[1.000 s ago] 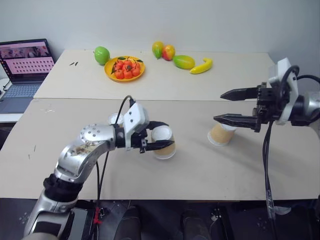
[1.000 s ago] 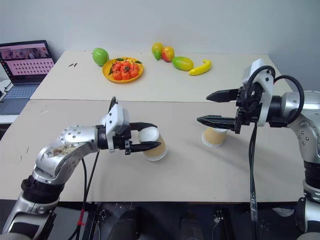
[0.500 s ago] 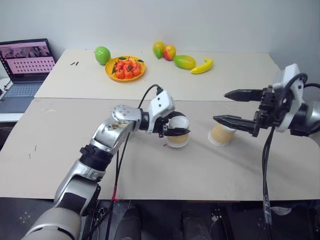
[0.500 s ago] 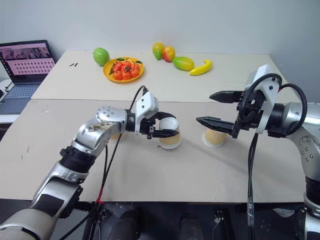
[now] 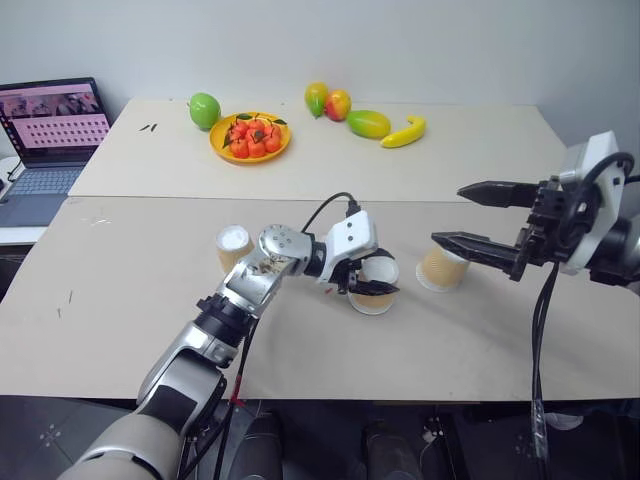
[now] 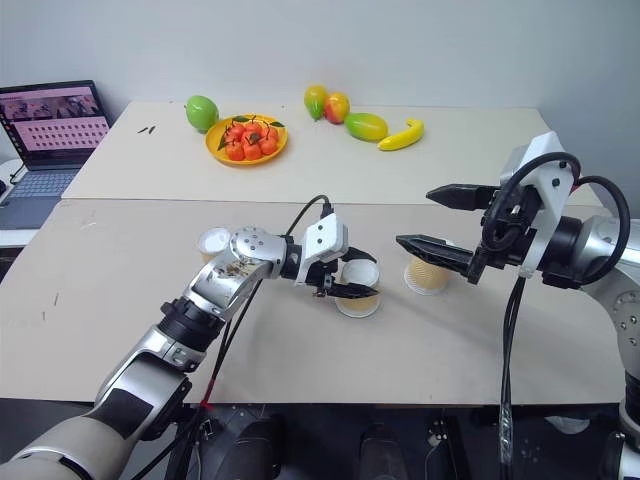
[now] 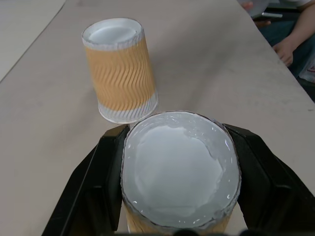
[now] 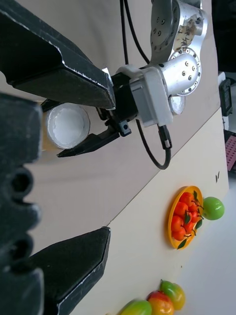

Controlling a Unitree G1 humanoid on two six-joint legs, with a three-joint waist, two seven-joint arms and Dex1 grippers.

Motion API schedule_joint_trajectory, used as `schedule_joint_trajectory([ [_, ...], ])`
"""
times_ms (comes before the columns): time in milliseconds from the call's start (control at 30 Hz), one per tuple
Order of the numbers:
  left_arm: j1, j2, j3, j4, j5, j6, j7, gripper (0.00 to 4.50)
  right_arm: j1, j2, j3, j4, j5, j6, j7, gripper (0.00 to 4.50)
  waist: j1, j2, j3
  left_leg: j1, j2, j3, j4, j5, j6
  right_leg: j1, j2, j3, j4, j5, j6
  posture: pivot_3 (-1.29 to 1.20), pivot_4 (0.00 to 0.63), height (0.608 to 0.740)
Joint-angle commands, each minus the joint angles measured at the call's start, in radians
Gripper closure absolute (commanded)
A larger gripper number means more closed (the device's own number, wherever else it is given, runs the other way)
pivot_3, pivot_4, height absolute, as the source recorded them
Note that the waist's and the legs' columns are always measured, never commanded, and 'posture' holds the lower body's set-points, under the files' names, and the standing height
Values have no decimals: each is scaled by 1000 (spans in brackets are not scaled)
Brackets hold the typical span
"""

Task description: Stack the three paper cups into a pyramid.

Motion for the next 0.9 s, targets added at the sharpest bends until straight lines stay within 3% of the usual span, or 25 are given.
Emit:
schedule_joint_trajectory([
  [33, 4, -9, -3, -14, 25, -33, 1, 997, -2, -26, -46, -32, 23, 5, -18, 0, 1, 0, 0, 0, 0, 0, 0, 0, 0, 0, 0, 0, 0, 0, 0, 0, 150, 732],
  [133, 6, -13, 3, -6, 38, -42, 7, 59, -12, -29, -40, -31, 28, 7, -25, 0, 0, 0, 0, 0, 0, 0, 0, 0, 0, 0, 0, 0, 0, 0, 0, 0, 150, 732],
  [500, -95, -76, 175, -181, -157, 202, 33, 59, -30, -32, -10, 4, 21, -10, -3, 0, 0, 0, 0, 0, 0, 0, 0, 0, 0, 0, 0, 0, 0, 0, 0, 0, 150, 732],
  [667, -191, -43, 269, -267, -241, 334, 80, 59, -38, -35, 4, 36, 2, -33, 23, 0, -4, 0, 0, 0, 0, 0, 0, 0, 0, 0, 0, 0, 0, 0, 0, 0, 150, 732],
  [900, -306, 92, 402, -288, -258, 431, 191, 59, -64, -25, 58, 83, -25, -78, 67, 0, -5, 1, 0, 0, 0, 0, 0, 0, 0, 0, 0, 0, 0, -1, 1, 0, 150, 732],
])
